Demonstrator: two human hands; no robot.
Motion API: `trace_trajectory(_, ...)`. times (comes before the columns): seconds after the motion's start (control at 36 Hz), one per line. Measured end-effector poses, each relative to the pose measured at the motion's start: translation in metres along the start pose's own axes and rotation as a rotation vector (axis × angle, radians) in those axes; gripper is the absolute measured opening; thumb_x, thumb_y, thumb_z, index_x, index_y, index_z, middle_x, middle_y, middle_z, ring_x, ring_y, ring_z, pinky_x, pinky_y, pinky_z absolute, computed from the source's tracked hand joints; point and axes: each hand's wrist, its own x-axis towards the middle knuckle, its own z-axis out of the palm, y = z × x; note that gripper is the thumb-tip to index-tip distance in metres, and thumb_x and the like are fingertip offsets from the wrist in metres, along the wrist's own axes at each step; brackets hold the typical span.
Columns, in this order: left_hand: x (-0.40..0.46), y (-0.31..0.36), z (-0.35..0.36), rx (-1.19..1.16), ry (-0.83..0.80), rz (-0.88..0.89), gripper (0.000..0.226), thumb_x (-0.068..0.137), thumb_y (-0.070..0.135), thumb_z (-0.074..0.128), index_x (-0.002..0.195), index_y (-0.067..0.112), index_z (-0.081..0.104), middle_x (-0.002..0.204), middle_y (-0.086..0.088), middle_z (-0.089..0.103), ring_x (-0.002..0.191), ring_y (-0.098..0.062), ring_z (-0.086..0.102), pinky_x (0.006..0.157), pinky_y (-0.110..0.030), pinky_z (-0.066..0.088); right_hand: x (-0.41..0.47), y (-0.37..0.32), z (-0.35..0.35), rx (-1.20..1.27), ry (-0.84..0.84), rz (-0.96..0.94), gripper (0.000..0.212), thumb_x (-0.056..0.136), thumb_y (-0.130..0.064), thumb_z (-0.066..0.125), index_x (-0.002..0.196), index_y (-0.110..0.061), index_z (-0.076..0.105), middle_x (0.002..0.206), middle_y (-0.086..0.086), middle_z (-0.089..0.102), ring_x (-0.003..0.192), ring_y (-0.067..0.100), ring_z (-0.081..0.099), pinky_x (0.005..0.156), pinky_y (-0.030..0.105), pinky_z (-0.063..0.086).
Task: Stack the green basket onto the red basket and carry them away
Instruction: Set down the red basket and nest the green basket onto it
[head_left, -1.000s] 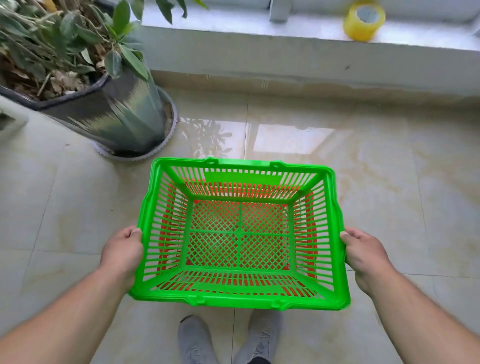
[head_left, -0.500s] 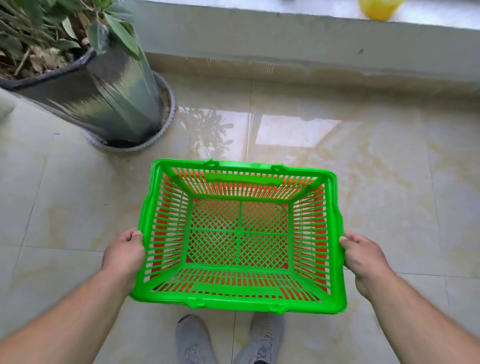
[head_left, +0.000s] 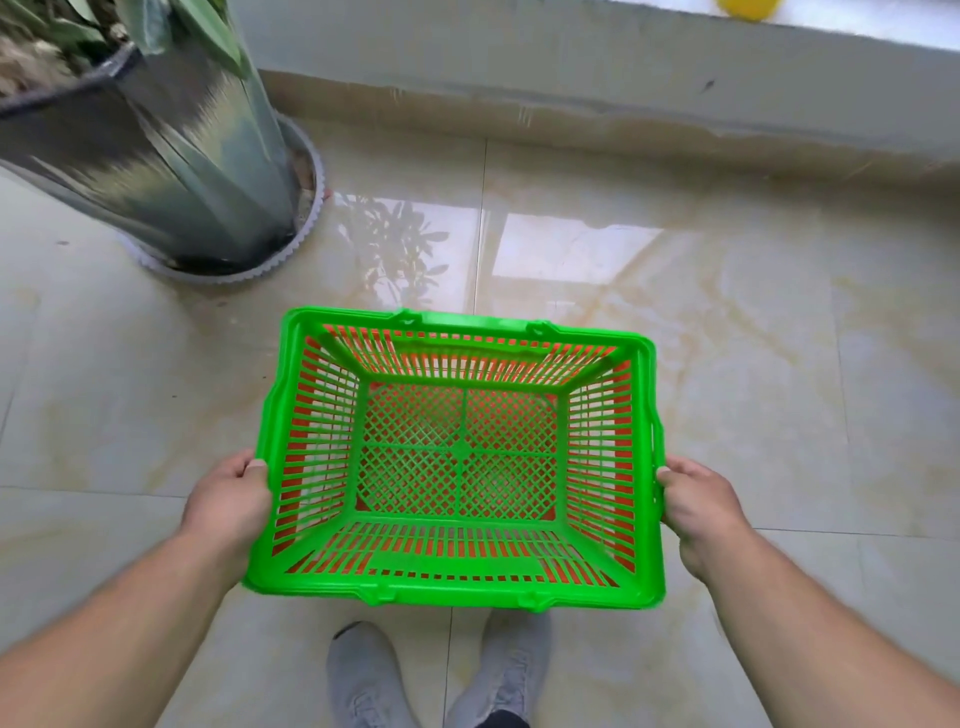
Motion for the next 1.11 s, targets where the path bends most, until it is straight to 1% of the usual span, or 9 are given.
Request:
trace_trajectory(0.11,0.000,0.001,0.002,0.001,-0.040,-0.029,0.032,0.110,0.019,0.042,0.092,0.012,0.068,0.099,-0.017,0.075,0.090,-0.035,0.070,0.087,-0.045,0.054,0.000,0.001,0.002,0.016,-0.009,0.000,0.033,0.097,0.003,0.047,0.120,-0.012,0.065,0.097,0.010,0.073,0.083,0.024,0.067,0.092,0.044,0.054)
trace_trajectory(0.19,-0.001,0.003,0.004,-0.002,-0.080,-0.039,0.031,0.111,0.019,0.041,0.095,0.014,0.068,0.098,-0.015,0.075,0.085,-0.030,0.070,0.077,-0.038,0.052,-0.001,0.003,0.003,0.012,-0.027,-0.003,0.027,0.098,0.003,0.047,0.108,-0.013,0.066,0.088,0.005,0.072,0.077,0.020,0.066,0.079,0.037,0.054)
trace_trajectory(0.28,-0.002,0.004,0.004,-0.014,-0.116,-0.054,0.031,0.111,0.019,0.040,0.097,0.015,0.067,0.096,-0.012,0.075,0.085,-0.028,0.070,0.071,-0.035,0.049,-0.001,0.007,0.004,-0.003,-0.051,-0.016,0.025,0.099,0.001,0.048,0.106,-0.008,0.070,0.089,0.009,0.074,0.074,0.021,0.066,0.066,0.030,0.051)
trace_trajectory(0.56,-0.004,0.003,0.008,-0.039,-0.179,-0.107,0.027,0.110,0.012,0.042,0.127,0.009,0.064,0.116,-0.017,0.074,0.090,-0.022,0.069,0.077,-0.032,0.047,0.000,0.015,0.003,-0.056,-0.076,-0.044,0.027,0.101,-0.002,0.049,0.121,-0.004,0.068,0.110,0.015,0.075,0.077,0.011,0.066,0.061,0.023,0.046)
trace_trajectory(0.64,-0.009,0.007,0.007,-0.028,-0.159,-0.111,0.035,0.110,0.012,0.045,0.143,0.007,0.057,0.135,-0.018,0.068,0.106,-0.026,0.066,0.095,-0.036,0.043,-0.002,0.014,0.002,-0.095,-0.062,-0.047,0.034,0.101,-0.006,0.052,0.133,-0.003,0.060,0.126,0.013,0.069,0.098,0.017,0.068,0.078,0.025,0.050)
trace_trajectory(0.72,-0.014,0.013,0.003,0.016,-0.104,-0.101,0.052,0.109,0.014,0.048,0.159,0.007,0.037,0.160,-0.015,0.049,0.142,-0.032,0.050,0.116,-0.040,0.035,-0.007,0.011,0.001,-0.136,-0.022,-0.070,0.050,0.100,-0.011,0.055,0.148,-0.001,0.046,0.149,0.010,0.053,0.133,0.024,0.054,0.099,0.026,0.037)
trace_trajectory(0.86,-0.024,0.018,-0.002,0.024,-0.096,-0.099,0.055,0.108,0.013,0.049,0.161,0.005,0.033,0.166,-0.016,0.040,0.150,-0.032,0.041,0.120,-0.039,0.030,-0.017,0.006,0.002,-0.169,0.035,-0.127,0.046,0.100,-0.012,0.055,0.145,-0.001,0.051,0.143,0.010,0.059,0.128,0.023,0.057,0.097,0.025,0.036)
trace_trajectory(0.97,-0.028,0.018,-0.006,0.011,-0.090,-0.101,0.056,0.108,0.011,0.048,0.161,0.004,0.032,0.165,-0.017,0.040,0.150,-0.031,0.042,0.119,-0.038,0.030,-0.025,0.000,0.009,-0.201,0.015,-0.186,0.028,0.099,-0.007,0.053,0.125,-0.003,0.064,0.114,0.006,0.072,0.104,0.021,0.065,0.097,0.033,0.048)
trace_trajectory(1.11,-0.038,0.019,-0.009,-0.009,-0.069,-0.095,0.054,0.109,0.012,0.047,0.161,0.004,0.033,0.165,-0.016,0.040,0.150,-0.030,0.041,0.116,-0.035,0.031,-0.032,-0.010,0.022,-0.230,-0.036,-0.237,0.042,0.098,-0.013,0.058,0.138,-0.004,0.059,0.131,0.010,0.067,0.119,0.025,0.064,0.110,0.046,0.046)
